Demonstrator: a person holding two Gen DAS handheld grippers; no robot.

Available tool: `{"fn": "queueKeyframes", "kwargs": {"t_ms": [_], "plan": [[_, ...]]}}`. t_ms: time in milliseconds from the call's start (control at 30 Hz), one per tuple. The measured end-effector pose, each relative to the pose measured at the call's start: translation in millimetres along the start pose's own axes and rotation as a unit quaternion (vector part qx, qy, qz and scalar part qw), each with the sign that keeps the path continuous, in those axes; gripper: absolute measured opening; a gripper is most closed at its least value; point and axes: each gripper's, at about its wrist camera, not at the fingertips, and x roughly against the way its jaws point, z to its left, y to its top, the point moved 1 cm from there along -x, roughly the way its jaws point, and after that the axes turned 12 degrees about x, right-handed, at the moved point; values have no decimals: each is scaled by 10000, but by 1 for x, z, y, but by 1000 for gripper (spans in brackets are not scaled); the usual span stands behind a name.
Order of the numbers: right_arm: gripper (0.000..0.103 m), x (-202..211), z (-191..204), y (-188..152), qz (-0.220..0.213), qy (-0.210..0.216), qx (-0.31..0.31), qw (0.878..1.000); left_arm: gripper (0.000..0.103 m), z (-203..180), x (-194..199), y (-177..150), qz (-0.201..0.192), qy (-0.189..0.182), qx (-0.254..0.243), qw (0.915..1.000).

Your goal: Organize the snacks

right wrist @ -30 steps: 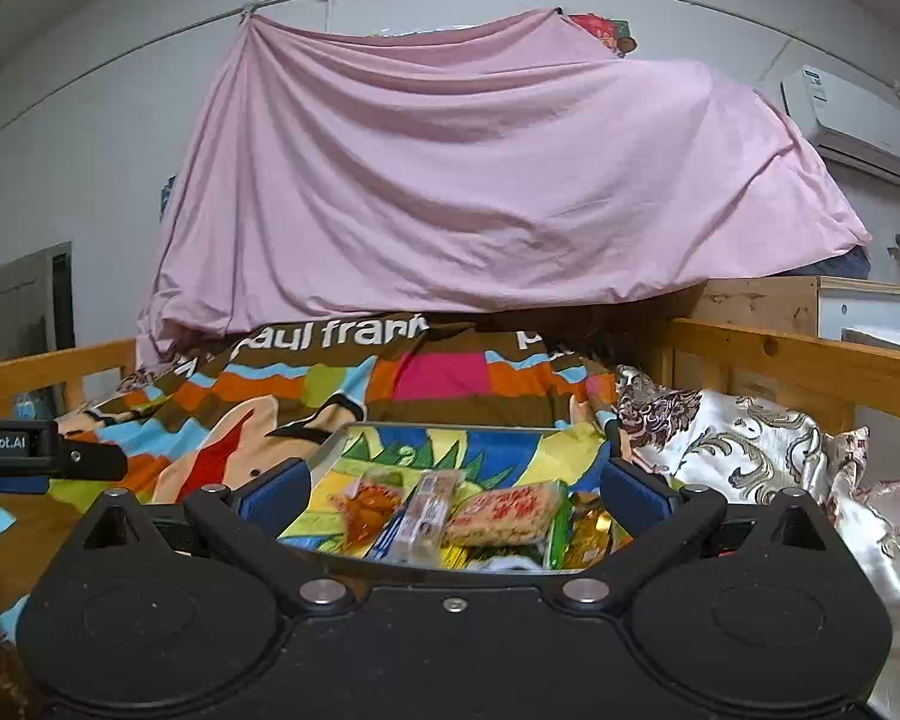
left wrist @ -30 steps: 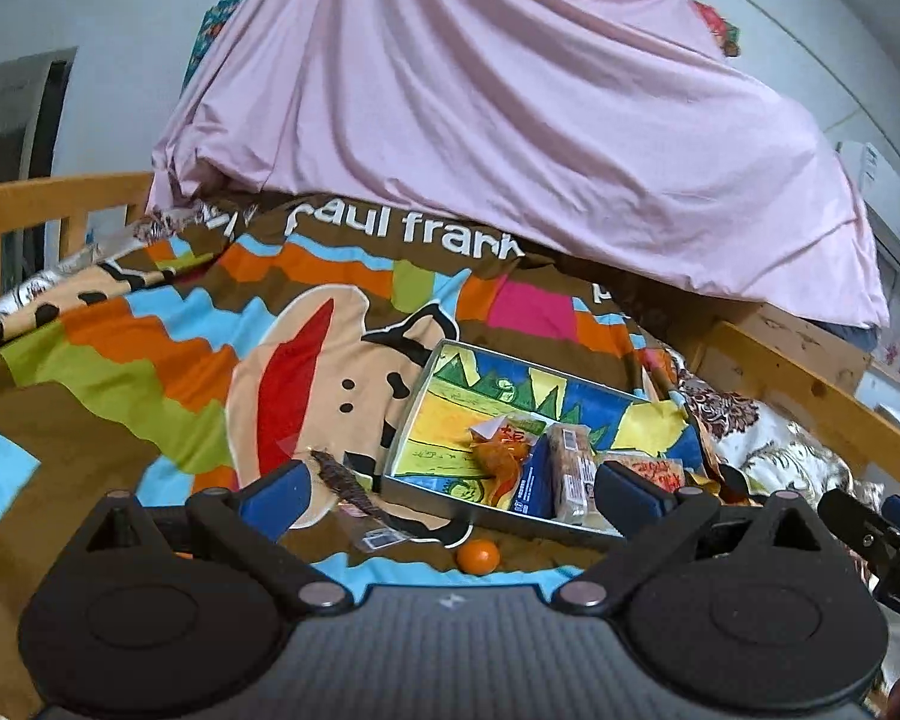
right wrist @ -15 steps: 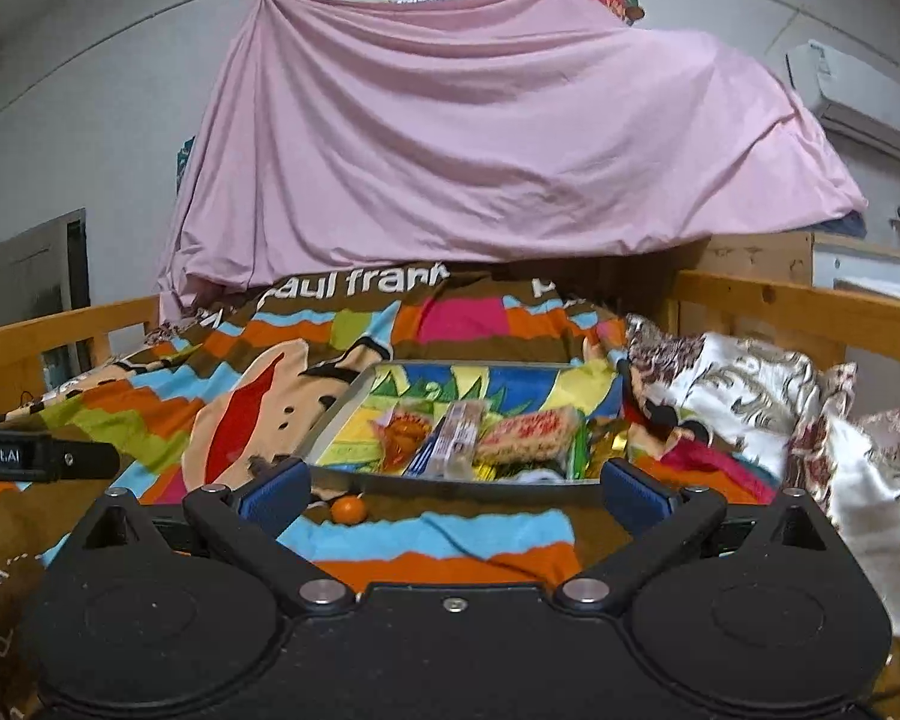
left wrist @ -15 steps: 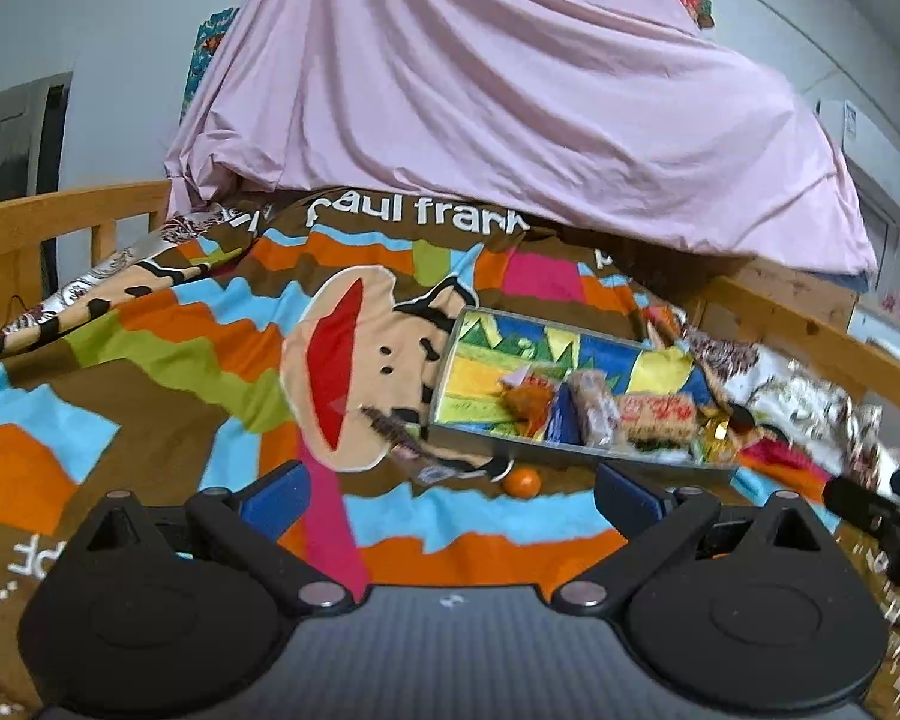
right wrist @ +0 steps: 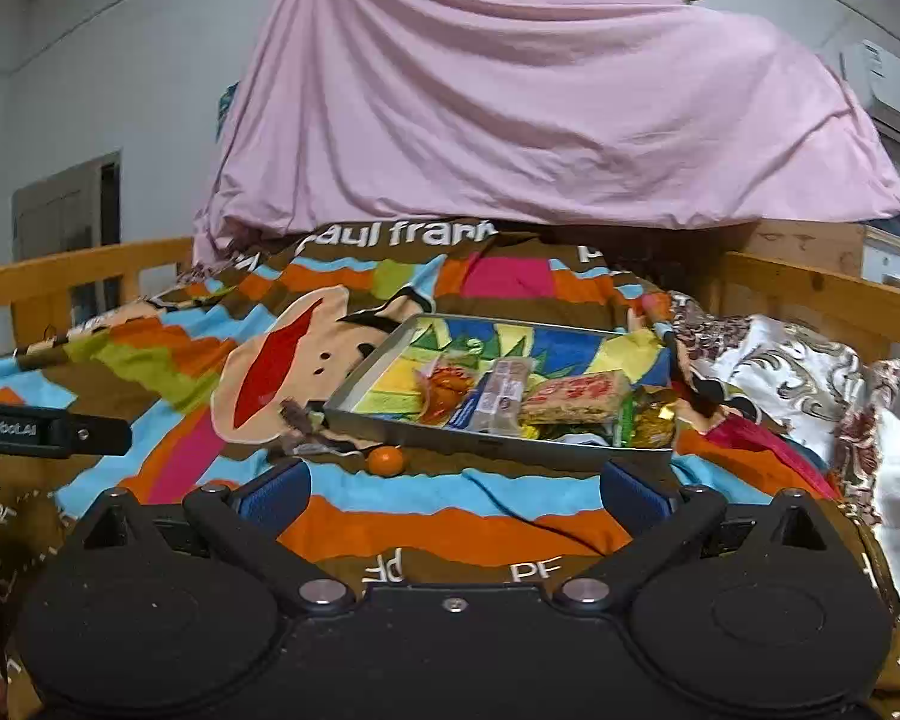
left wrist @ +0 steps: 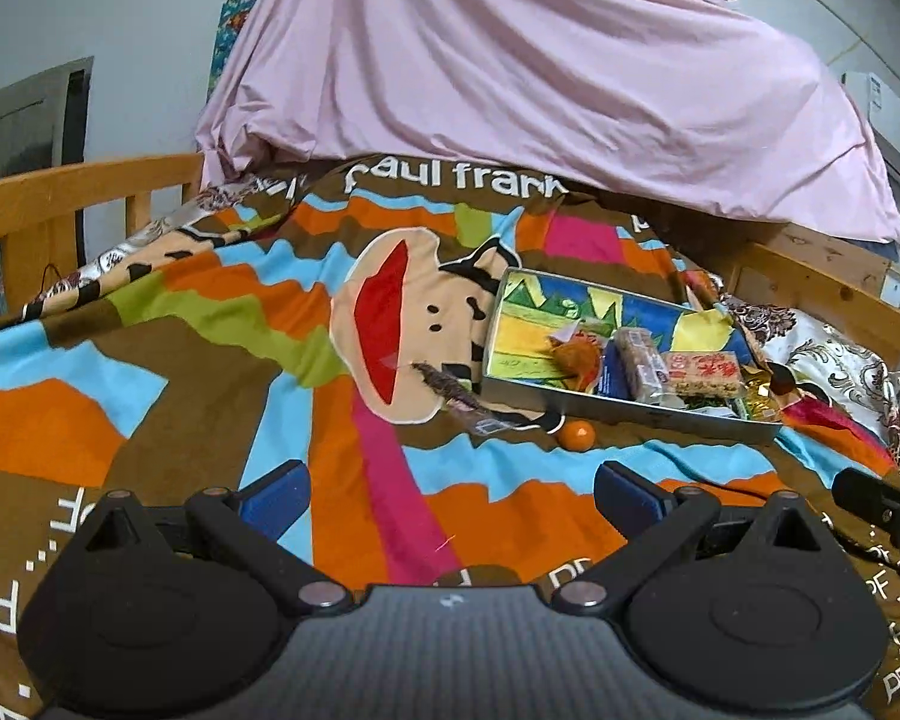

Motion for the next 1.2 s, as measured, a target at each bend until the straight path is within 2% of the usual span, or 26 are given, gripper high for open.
{"fn": "queueKeyframes", "kwargs": {"t_ms": [300, 567, 867, 1100, 1200], "plan": [[102, -5, 17, 0, 38, 154, 383, 9991, 103, 6, -7, -3, 150, 160, -46, 9997], [102, -11, 20, 1, 60, 115, 365, 9992, 103, 9, -7, -1, 128, 268, -10, 9996], [102, -20, 24, 2, 131, 125, 290, 9994, 103, 4, -15, 3, 326, 685, 7, 9971], [102, -21, 17, 2, 153, 218, 21, 9996, 103, -10, -15, 7, 241, 1137, -205, 9930], [102, -20, 13, 3, 183, 215, -107, 9995, 103, -14, -12, 10, 162, 1207, -206, 9923]]}}
